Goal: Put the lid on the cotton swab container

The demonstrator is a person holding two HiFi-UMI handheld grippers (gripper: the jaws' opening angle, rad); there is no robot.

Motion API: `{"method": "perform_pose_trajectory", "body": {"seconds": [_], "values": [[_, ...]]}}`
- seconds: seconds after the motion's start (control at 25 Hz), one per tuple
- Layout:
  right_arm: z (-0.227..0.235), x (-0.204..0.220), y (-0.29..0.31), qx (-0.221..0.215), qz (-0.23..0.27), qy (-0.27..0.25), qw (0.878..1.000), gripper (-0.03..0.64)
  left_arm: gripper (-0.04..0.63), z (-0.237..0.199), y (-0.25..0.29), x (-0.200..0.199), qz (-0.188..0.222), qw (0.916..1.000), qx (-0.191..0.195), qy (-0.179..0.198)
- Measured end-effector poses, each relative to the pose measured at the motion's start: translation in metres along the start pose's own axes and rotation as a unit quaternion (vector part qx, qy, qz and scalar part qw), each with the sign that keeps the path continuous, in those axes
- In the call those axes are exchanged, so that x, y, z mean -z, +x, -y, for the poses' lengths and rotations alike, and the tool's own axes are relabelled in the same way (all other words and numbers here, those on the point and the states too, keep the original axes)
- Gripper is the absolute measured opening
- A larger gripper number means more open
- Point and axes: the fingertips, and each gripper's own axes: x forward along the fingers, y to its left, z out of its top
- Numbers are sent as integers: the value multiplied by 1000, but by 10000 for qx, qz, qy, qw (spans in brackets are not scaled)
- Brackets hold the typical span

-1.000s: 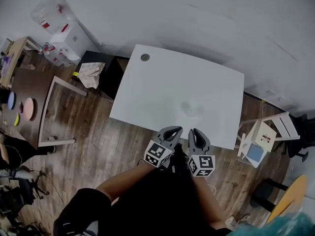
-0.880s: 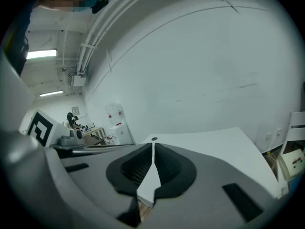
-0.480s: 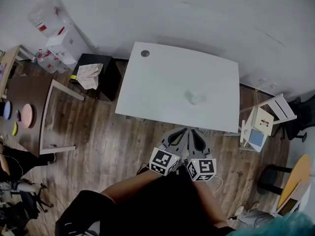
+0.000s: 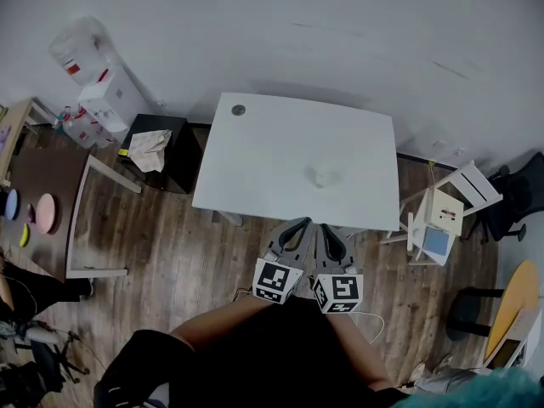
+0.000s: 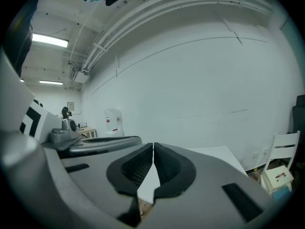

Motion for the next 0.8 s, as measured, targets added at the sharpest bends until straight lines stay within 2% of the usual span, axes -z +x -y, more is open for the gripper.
{"method": "perform_pose_trajectory", "body": {"seconds": [0.2, 0.8], "values": [[14, 0, -8, 126, 56, 17, 9999, 35, 14, 13, -1, 2, 22, 9999, 43, 113], [-5, 11, -22, 269, -16, -219, 9994, 34, 14, 29, -14, 7, -37, 9990, 271, 350]]}}
